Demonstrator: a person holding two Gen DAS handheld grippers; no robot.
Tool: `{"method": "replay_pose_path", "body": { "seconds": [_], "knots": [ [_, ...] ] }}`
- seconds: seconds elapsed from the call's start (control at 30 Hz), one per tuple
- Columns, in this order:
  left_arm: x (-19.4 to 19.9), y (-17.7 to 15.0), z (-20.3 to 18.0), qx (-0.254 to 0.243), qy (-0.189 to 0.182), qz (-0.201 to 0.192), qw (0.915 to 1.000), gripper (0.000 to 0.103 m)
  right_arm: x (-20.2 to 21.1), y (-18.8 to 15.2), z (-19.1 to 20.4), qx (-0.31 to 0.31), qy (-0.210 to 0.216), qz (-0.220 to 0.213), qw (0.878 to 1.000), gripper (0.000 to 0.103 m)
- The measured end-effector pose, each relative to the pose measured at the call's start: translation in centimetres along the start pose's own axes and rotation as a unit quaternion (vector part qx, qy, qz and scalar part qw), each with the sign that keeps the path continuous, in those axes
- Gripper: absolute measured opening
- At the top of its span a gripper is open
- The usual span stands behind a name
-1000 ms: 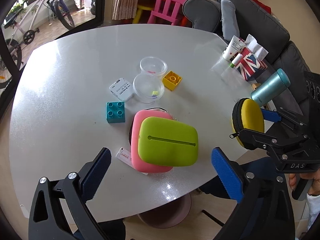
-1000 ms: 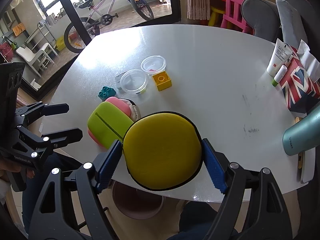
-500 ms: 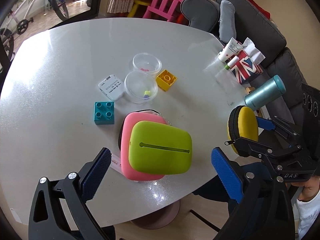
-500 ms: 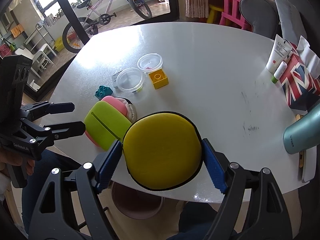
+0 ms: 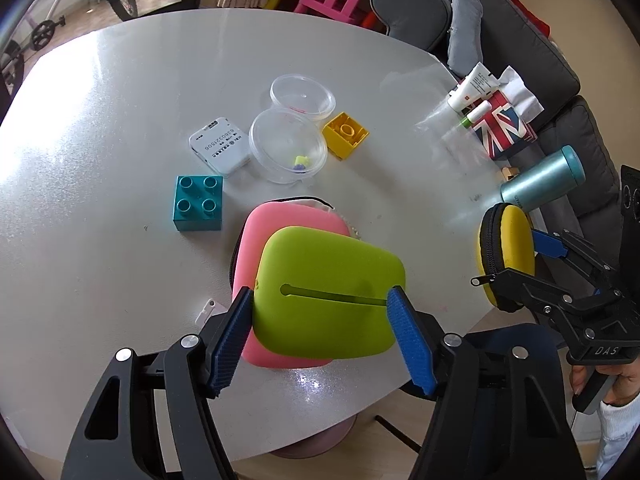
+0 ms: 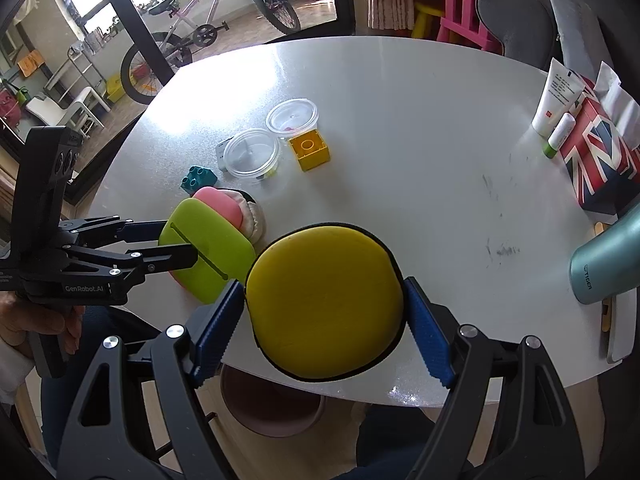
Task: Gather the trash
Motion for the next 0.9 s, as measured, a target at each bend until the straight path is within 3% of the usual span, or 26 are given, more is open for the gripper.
{"method": "replay_pose_path", "body": {
  "seconds": [0.1,0.17,0.47,0.9],
  "knots": [
    [-0.1,0.1,0.2,0.005,0.003,-0.002,1.0,0.06,-0.2,-0.1,0.0,0.0,-0.001,0.002,1.0,0.079],
    [-0.1,0.1,0.7,0.012,0.007,0.001,0.9999,0.016,-0.2,-0.1,-0.1,-0.001,0.0,0.003,1.0,0.079],
    [0.7,0.4,-0.3,0.004,-0.004,-0.008,0.9999,0.006,0.5,0.2,0.4,0.001,0.004,-0.006,1.0,0.079],
    [5.3,0.3,-3.4,-0.043,0.015,-0.039,0.9982,0.005,3.1,0.0,2.1,0.022,0.011,-0.024,0.999,0.079]
  ]
}}
Point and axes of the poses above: each gripper's, at about its wrist camera, not at the fingertips, and x roughly against the way its jaws point, z to its left, y to its top, the point moved 9 cm from there along -x, roughly the way its jaws point, and after that the axes turned 8 degrees about -x, right-handed, at the moved point
